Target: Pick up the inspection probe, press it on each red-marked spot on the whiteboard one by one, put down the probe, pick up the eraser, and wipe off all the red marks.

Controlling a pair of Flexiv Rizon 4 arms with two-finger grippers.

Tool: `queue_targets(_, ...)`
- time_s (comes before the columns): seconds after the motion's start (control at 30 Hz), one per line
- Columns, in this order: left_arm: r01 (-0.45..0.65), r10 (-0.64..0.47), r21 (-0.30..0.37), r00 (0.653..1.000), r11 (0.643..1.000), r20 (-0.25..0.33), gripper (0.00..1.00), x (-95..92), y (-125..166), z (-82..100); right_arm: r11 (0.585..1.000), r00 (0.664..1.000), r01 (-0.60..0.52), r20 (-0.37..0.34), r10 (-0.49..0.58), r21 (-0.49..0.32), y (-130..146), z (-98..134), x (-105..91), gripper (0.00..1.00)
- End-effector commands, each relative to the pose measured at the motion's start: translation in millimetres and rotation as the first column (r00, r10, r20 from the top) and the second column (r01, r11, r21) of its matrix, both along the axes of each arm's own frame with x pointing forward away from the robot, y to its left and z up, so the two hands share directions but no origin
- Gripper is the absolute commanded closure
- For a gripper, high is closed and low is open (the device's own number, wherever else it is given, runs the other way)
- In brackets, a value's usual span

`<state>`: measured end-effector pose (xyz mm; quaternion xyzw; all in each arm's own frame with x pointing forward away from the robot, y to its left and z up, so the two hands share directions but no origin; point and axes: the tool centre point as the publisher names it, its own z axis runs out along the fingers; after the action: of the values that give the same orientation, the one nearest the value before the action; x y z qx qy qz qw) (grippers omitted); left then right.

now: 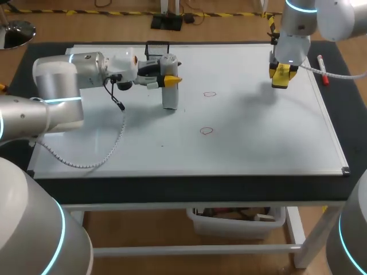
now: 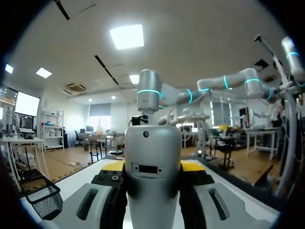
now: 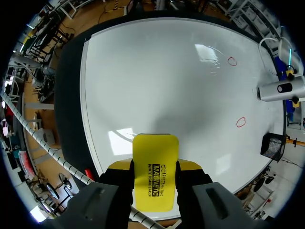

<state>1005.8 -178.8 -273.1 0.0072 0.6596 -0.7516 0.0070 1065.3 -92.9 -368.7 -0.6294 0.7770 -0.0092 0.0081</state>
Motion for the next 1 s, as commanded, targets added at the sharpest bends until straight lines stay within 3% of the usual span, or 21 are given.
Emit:
queue_targets(0.03,0.006,-0.006,-0.002,1.0,1.0,-0.003,1.0,2.1,0.5,-4.2,1.0,1.0,-0.002,0.001,0.002,-0.003,-0.9,1.0,0.2,1.0)
queue_targets(0.23,0.004,-0.004,0.001,1.0,1.0,-0.018,1.0,0.2,2.6,-11.9,1.0,1.0,-0.002,0.001,0.002,-0.003,-0.9,1.0,0.2,1.0)
queue_targets(0.63,0.019,-0.017,0.069,0.999,0.997,-0.035,1.0,-1.7,6.6,-12.9,1.0,1.0,-0.002,0.001,0.002,-0.003,-0.9,1.0,0.2,1.0)
queue_targets(1.0,0.031,-0.027,0.089,0.999,0.996,-0.04,1.0,-0.9,5.8,-13.9,1.0,1.0,-0.002,0.001,0.002,-0.003,-0.9,1.0,0.2,1.0)
